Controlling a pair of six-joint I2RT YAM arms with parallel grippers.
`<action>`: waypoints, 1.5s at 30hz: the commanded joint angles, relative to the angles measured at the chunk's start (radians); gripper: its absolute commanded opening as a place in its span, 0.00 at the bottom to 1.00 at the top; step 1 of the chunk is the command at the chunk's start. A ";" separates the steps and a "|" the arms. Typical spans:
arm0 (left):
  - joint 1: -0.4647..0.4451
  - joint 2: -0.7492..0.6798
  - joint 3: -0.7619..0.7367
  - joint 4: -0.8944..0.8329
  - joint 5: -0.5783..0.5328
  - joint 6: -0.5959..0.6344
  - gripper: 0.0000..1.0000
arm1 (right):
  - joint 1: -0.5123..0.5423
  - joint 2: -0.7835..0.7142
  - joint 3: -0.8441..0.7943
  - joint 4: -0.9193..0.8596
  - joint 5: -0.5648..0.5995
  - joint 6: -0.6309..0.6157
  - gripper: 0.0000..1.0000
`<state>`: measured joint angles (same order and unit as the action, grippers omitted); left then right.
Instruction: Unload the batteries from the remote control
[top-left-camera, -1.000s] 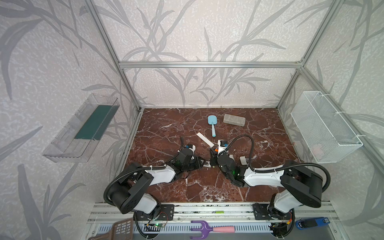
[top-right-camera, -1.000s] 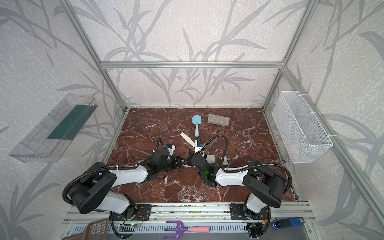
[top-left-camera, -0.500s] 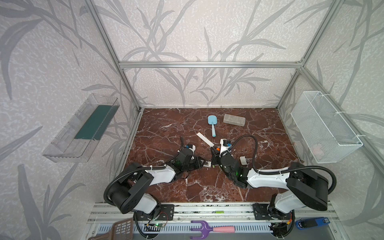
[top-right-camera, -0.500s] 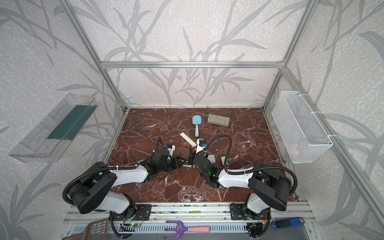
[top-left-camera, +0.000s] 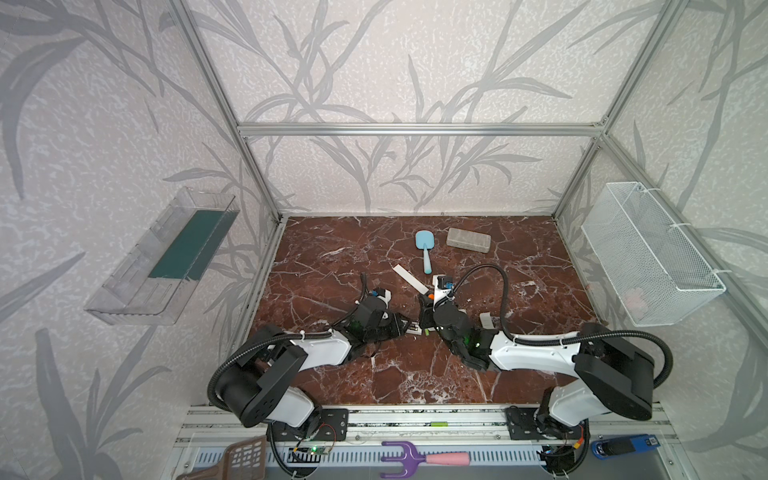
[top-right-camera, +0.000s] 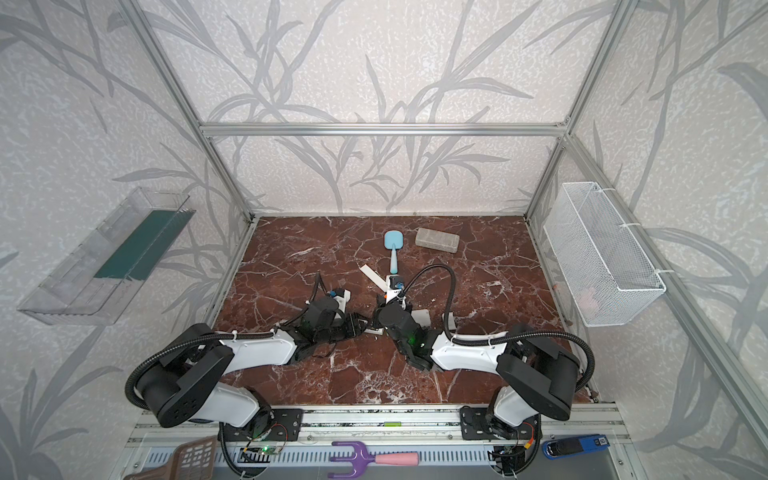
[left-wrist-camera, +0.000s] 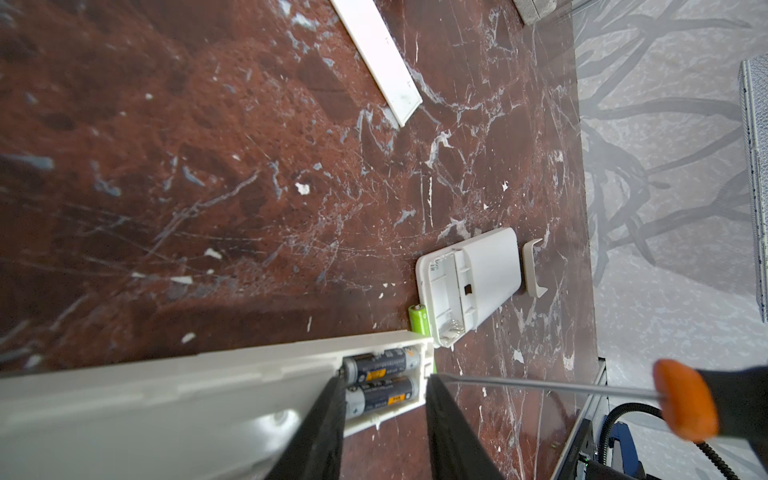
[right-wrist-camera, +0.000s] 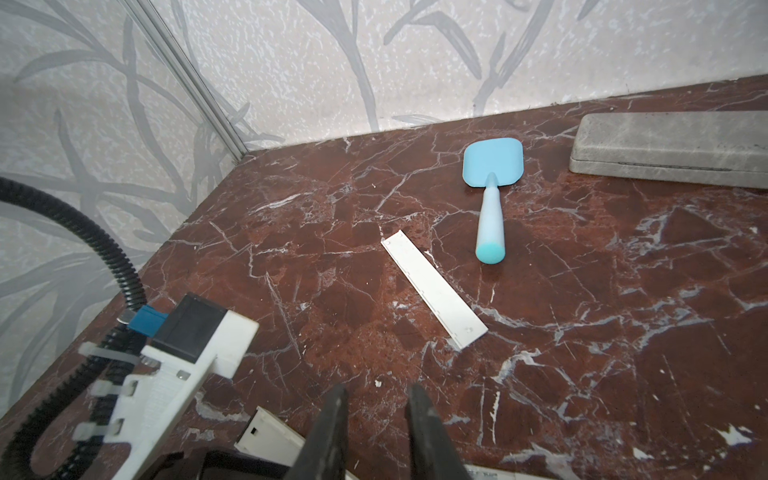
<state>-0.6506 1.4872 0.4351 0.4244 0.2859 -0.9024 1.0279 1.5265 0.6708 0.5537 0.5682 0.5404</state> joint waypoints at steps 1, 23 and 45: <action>0.002 0.096 -0.068 -0.292 -0.054 -0.009 0.38 | 0.001 0.020 0.035 -0.029 0.027 -0.036 0.00; 0.001 0.091 -0.075 -0.291 -0.054 -0.011 0.37 | 0.014 0.078 0.100 -0.141 0.001 -0.065 0.00; 0.001 0.095 -0.075 -0.292 -0.054 -0.009 0.38 | 0.002 0.211 0.308 -0.516 -0.132 -0.001 0.00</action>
<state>-0.6506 1.4876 0.4347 0.4252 0.2863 -0.9024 1.0267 1.6726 0.9676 0.1513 0.5236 0.4927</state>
